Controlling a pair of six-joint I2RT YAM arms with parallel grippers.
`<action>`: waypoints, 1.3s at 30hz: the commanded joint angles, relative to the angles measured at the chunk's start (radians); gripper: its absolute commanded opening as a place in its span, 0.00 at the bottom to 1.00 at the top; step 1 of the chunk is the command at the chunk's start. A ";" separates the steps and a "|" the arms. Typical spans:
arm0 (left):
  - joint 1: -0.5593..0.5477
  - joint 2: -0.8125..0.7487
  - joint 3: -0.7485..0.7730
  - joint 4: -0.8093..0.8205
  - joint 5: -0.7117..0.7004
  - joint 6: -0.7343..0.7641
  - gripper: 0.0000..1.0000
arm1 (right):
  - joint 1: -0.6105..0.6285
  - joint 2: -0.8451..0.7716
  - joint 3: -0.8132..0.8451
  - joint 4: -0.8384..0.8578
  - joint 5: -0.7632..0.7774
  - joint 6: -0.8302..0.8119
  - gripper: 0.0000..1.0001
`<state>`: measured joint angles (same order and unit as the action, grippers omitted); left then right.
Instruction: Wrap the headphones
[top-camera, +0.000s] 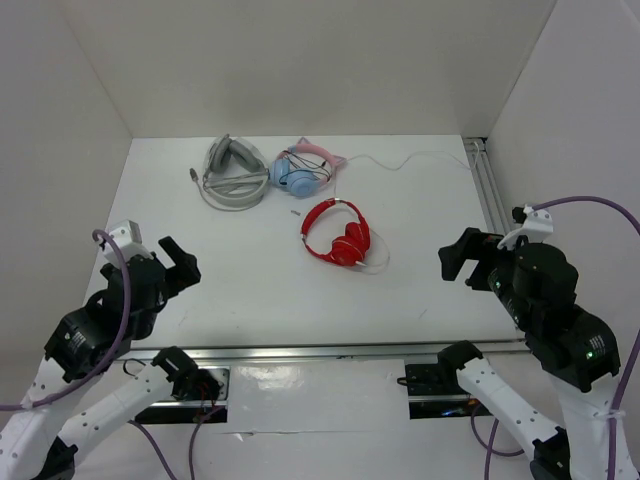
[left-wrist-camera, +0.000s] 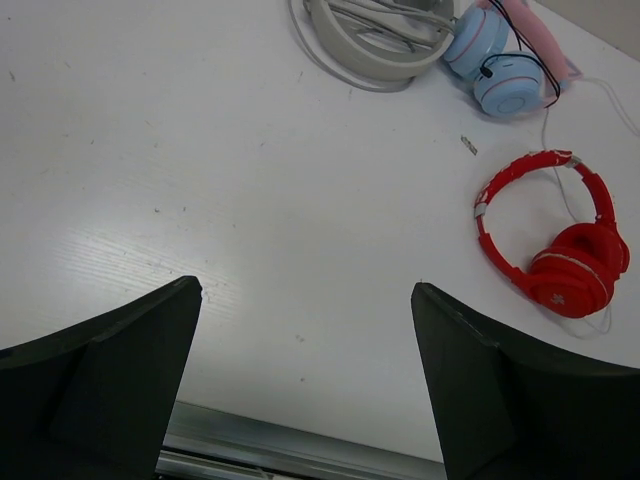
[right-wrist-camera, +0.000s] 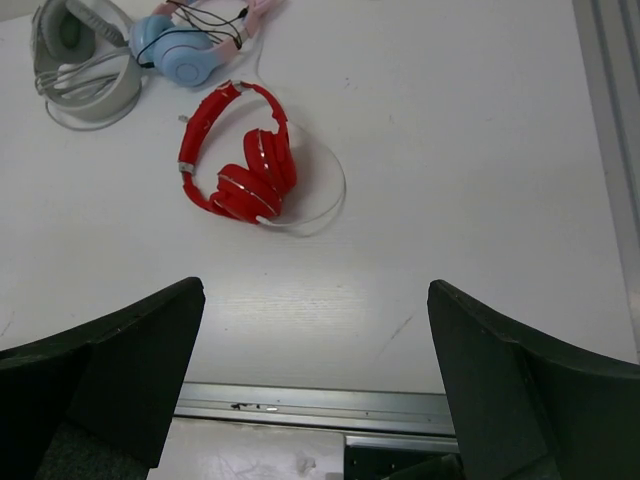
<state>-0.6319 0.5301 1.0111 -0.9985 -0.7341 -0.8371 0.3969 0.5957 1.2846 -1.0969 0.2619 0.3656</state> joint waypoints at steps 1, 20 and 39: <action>0.008 -0.018 -0.006 0.046 0.015 0.021 0.99 | 0.008 -0.002 0.005 0.015 -0.001 -0.001 1.00; 0.034 0.589 -0.075 0.697 0.602 0.186 0.99 | 0.008 -0.066 -0.111 0.186 -0.196 0.041 1.00; 0.136 1.496 0.398 1.025 0.800 0.507 0.99 | -0.001 -0.135 -0.249 0.198 -0.434 0.018 1.00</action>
<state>-0.4988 1.9785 1.3560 -0.0147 0.0490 -0.3672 0.3969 0.4641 1.0382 -0.9531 -0.1242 0.3958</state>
